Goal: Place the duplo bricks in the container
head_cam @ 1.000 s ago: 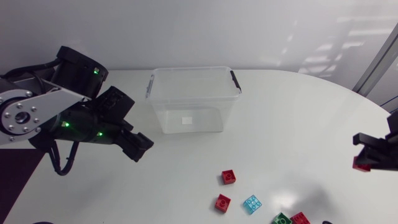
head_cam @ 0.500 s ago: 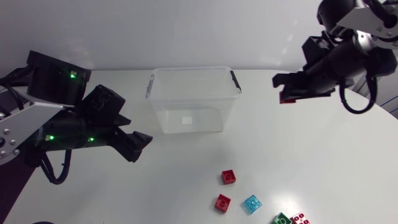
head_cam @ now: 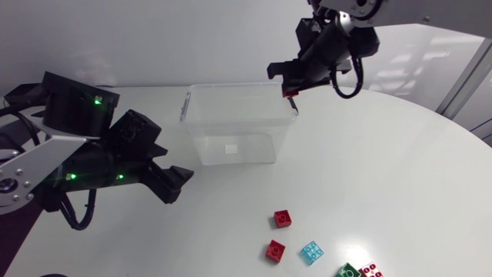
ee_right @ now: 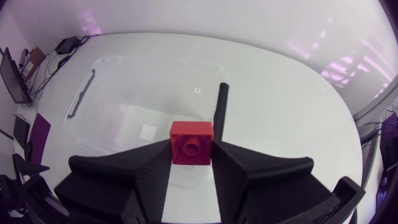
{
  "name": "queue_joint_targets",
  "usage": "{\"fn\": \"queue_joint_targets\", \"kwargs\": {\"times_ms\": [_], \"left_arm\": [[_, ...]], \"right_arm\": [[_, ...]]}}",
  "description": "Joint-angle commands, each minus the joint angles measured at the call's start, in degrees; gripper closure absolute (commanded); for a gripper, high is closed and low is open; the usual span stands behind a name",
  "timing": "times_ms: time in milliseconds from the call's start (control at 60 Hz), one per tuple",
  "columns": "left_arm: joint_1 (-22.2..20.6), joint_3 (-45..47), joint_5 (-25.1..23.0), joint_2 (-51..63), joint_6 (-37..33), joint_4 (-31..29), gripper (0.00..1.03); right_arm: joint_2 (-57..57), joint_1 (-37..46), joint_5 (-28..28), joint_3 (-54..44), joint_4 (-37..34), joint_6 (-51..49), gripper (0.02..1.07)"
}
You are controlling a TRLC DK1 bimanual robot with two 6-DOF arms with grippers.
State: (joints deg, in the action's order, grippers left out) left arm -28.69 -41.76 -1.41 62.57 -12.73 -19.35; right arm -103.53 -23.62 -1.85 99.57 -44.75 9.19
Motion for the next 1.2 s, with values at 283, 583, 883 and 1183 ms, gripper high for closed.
{"fn": "queue_joint_targets", "kwargs": {"times_ms": [283,583,883,1183], "left_arm": [[-7.0,0.5,-0.2,11.6,-3.1,6.9,0.07],[-14.9,-4.7,-0.3,23.3,-8.9,11.4,0.07],[-19.4,-16.3,-2.6,36.7,-11.8,8.7,0.07],[-22.4,-25.1,-4.2,44.7,-14.6,1.2,0.09]], "right_arm": [[-4.0,-2.1,0.3,5.7,0.6,1.7,0.07],[17.2,6.1,8.9,-9.2,1.0,0.3,0.07],[35.3,13.5,14.4,-32.6,1.9,-3.7,0.07],[41.8,16.1,16.6,-44.6,-2.1,-5.5,0.07]]}}
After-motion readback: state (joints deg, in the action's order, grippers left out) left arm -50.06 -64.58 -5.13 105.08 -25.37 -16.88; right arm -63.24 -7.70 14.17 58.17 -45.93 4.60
